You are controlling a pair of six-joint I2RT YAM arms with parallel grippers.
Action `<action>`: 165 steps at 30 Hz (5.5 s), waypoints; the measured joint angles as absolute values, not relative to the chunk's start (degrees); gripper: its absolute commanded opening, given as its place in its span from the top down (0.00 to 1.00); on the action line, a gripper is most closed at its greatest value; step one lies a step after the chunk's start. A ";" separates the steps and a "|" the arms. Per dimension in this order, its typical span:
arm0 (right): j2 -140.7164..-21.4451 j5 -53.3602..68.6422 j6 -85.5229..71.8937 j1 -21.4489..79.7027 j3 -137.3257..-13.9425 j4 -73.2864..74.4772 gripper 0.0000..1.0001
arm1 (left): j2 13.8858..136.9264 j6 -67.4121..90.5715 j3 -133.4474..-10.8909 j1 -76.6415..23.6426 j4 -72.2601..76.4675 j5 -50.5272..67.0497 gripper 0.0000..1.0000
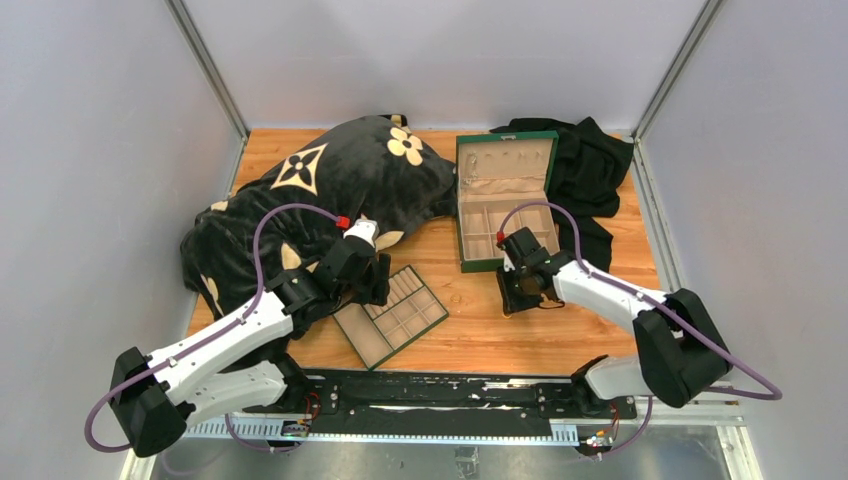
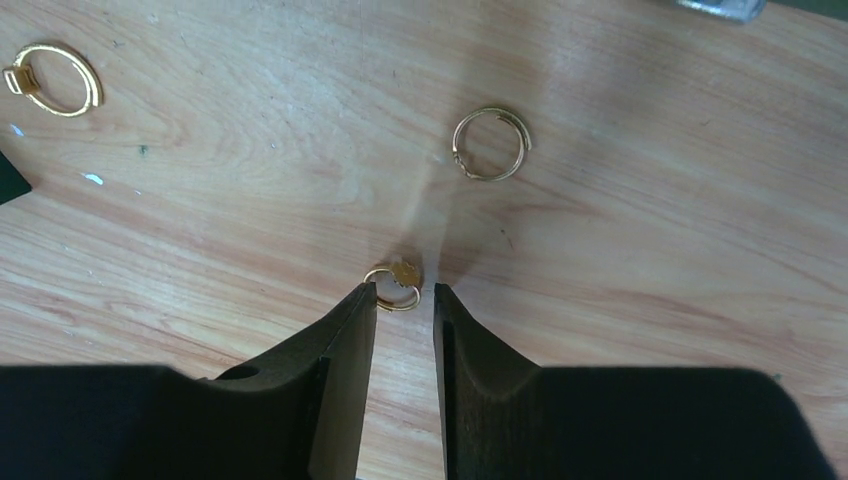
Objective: Organize the mixed jewelry
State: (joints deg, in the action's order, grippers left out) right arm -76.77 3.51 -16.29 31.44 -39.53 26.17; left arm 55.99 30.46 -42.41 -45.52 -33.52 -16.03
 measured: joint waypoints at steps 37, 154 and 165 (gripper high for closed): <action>-61.34 9.98 -24.08 35.64 -43.35 20.40 1.00 | 60.55 37.91 -46.65 -45.52 -16.78 -1.48 0.40; -59.29 51.11 -43.59 27.49 -47.22 -4.97 0.35 | 70.19 38.09 -48.60 -37.06 10.68 42.37 1.00; -57.74 53.63 -50.33 27.22 -41.80 -13.58 0.58 | 69.82 39.05 -48.60 -36.29 12.67 47.13 1.00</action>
State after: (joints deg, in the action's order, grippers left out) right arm -57.74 53.63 -50.33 27.22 -41.80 -13.58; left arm 69.82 39.05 -48.60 -36.29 12.67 47.13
